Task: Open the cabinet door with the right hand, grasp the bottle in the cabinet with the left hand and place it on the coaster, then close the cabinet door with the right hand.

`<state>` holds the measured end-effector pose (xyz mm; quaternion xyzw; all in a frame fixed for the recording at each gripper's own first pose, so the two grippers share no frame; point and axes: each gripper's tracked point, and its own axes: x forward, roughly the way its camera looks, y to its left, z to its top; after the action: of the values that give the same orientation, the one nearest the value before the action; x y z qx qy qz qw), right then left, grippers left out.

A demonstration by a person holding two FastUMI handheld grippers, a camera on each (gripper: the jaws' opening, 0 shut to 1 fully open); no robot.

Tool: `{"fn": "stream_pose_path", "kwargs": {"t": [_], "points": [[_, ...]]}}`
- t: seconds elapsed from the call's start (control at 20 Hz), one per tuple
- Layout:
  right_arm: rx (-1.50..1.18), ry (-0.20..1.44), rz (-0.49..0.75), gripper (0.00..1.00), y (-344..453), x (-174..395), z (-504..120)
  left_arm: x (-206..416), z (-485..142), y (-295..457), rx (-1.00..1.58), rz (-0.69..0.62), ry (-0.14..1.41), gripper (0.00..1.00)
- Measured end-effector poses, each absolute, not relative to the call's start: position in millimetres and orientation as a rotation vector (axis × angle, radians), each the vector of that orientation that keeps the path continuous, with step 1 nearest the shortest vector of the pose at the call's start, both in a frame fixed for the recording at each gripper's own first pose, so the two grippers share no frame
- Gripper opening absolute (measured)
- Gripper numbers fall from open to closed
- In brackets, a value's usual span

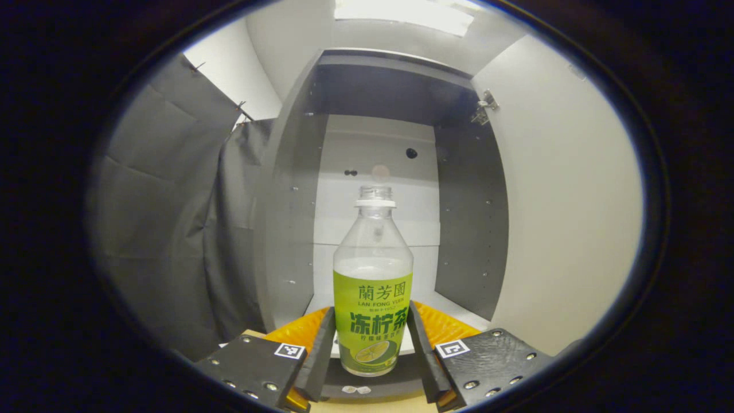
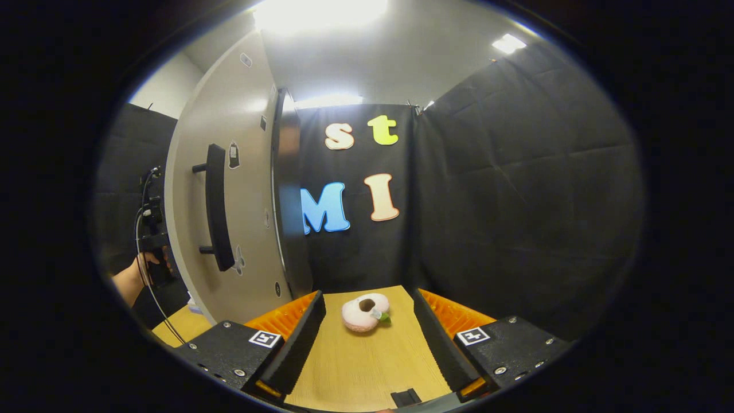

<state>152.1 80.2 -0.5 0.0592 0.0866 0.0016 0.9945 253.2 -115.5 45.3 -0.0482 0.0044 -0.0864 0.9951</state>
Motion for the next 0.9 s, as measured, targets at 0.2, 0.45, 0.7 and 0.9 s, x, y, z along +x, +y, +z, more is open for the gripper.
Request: {"fn": "stream_pose_path", "kwargs": {"t": [0.2,0.45,0.7,0.9], "points": [[0.113,0.173,0.045,0.95,83.1,152.6,-1.4,220.7,38.2,-98.5,-0.101,-0.145,0.011,0.63],[0.111,0.157,0.081,0.95,83.9,154.0,3.2,176.7,24.4,-80.9,-0.111,-0.114,0.013,0.72],[0.135,0.141,0.088,0.95,82.7,159.4,4.0,135.6,-3.0,-69.5,-0.112,-0.097,0.032,0.68],[0.143,0.150,0.093,0.95,84.6,165.4,-1.6,110.0,-19.9,-60.9,-0.099,-0.090,0.037,0.72]]}}
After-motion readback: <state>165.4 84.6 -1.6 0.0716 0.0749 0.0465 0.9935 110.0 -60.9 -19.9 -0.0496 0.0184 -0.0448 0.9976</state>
